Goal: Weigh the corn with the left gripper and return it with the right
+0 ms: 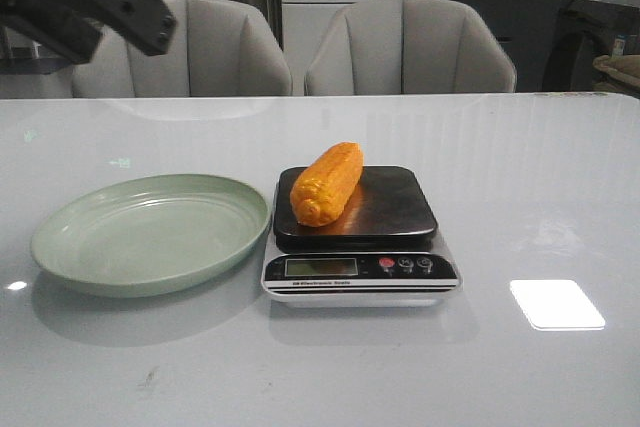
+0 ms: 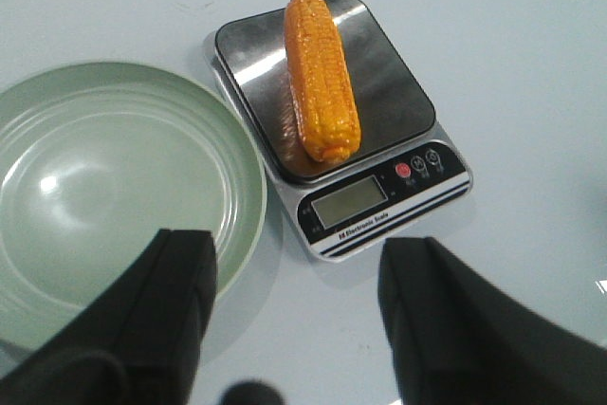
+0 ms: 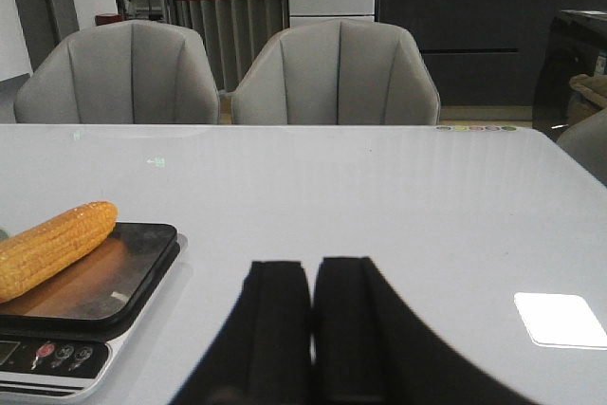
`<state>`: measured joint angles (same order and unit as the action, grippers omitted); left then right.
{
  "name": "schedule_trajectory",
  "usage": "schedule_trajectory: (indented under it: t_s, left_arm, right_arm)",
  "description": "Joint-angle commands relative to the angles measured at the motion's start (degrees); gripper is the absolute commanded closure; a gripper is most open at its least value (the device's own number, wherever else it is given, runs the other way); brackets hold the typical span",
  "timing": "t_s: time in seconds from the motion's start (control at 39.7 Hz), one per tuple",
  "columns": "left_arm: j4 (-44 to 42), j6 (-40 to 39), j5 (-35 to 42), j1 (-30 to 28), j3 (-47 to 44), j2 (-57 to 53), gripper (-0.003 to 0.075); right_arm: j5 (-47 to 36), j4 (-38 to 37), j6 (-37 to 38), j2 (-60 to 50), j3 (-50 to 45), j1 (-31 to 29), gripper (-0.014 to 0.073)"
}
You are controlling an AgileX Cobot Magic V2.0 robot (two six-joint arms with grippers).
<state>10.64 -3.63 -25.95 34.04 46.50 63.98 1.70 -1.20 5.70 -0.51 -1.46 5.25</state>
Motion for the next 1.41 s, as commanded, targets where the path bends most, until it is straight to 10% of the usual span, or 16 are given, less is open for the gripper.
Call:
schedule_trajectory:
  t_s: [0.0, 0.45, 0.68, 1.03, 1.38]
  left_arm:
    - [-0.8, 0.0, 3.7, 0.0, -3.0, -7.9, 0.0293]
    - [-4.8, 0.0, 0.2, 0.0, -20.1, -43.1, 0.0312]
    - [-9.5, 0.0, -7.1, 0.0, -21.3, -56.0, 0.0617]
    - [-12.2, 0.0, -9.1, 0.0, -21.3, -61.4, 0.0598]
    - [-12.2, 0.0, -9.1, 0.0, -21.3, -61.4, 0.0598]
  right_arm:
    - [-4.9, -0.6, -0.4, -1.1, -0.6, -0.2, 0.0428]
    - [-4.9, -0.6, -0.4, -1.1, -0.6, -0.2, 0.0428]
    - [-4.9, -0.6, -0.4, -1.1, -0.6, -0.2, 0.0428]
    - [-14.5, 2.4, -0.2, -1.0, -0.2, -0.2, 0.0428]
    - [-1.7, 3.2, -0.4, 16.4, 14.8, -0.2, 0.0428]
